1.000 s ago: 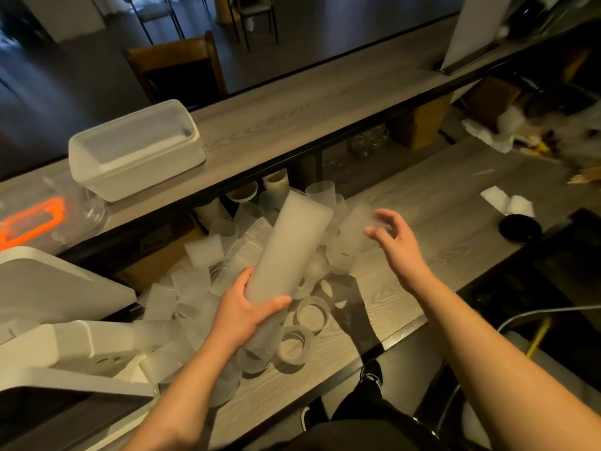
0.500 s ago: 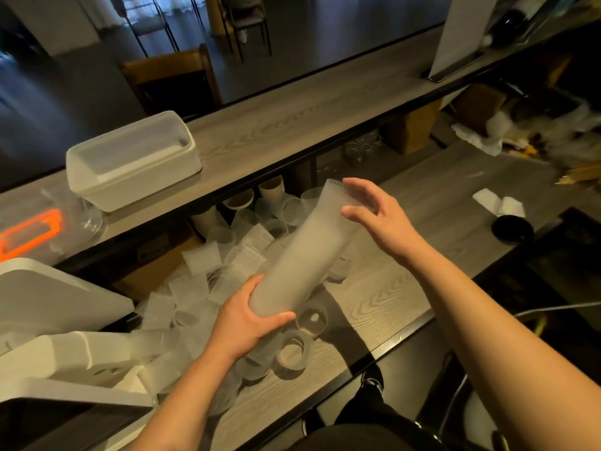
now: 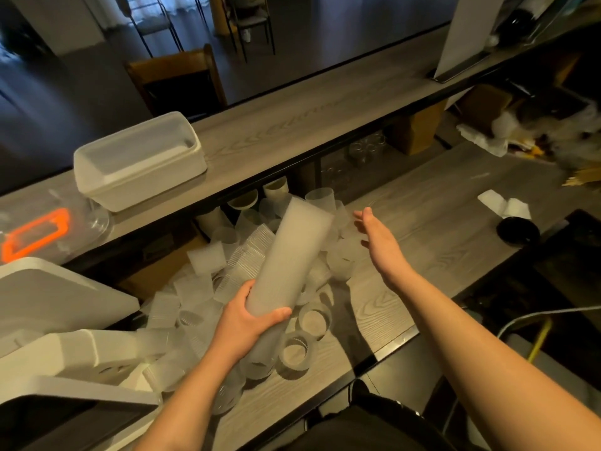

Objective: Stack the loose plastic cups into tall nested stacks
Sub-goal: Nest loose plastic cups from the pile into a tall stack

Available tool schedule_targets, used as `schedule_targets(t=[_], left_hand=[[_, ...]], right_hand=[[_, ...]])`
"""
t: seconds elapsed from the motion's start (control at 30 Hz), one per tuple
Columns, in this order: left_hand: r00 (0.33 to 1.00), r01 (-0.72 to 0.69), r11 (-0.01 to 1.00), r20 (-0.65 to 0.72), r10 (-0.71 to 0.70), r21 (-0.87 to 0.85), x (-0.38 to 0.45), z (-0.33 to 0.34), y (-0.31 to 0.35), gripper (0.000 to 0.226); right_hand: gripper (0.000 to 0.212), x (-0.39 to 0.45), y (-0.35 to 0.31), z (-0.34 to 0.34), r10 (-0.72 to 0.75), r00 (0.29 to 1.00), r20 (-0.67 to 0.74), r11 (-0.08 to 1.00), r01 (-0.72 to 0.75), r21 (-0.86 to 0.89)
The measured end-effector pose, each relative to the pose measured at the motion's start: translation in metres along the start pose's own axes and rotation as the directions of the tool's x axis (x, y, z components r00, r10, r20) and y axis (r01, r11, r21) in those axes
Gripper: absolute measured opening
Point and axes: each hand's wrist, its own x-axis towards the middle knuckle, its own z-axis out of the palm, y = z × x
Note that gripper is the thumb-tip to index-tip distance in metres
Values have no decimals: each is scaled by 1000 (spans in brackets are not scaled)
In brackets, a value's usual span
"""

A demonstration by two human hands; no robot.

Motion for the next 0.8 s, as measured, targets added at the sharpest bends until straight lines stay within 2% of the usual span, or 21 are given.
schedule_targets(t=[0.07, 0.2, 0.33, 0.4, 0.47, 0.6, 0.7, 0.8], left_hand=[[1000, 14, 999, -22, -15, -35, 0, 1, 2, 85], [997, 41, 997, -58, -44, -62, 0, 2, 7, 83], [993, 66, 994, -88, -73, -86, -1, 2, 11, 74], [990, 85, 993, -104, -94, -86, 0, 4, 12, 73], [987, 102, 991, -116, -112, -82, 1, 7, 14, 77], [979, 115, 990, -159, -127, -83, 4, 12, 14, 82], [976, 118, 989, -176, -132, -87, 6, 16, 15, 85], [970, 112, 984, -201, -138, -136, 7, 21, 18, 80]], right_hand=[[41, 10, 19, -5, 35, 999, -26, 996, -37, -84], [68, 30, 65, -12, 131, 991, -32, 969, -135, -205], [97, 46, 98, -13, 149, 988, 41, 926, -124, -355], [111, 55, 111, -12, 121, 984, 134, 876, -43, -480], [115, 64, 122, -13, 89, 966, 243, 804, 74, -590], [108, 78, 136, -19, -12, 928, 373, 698, 275, -661], [107, 86, 143, -23, -59, 904, 423, 597, 372, -711], [96, 89, 145, -23, -130, 884, 448, 519, 446, -729]])
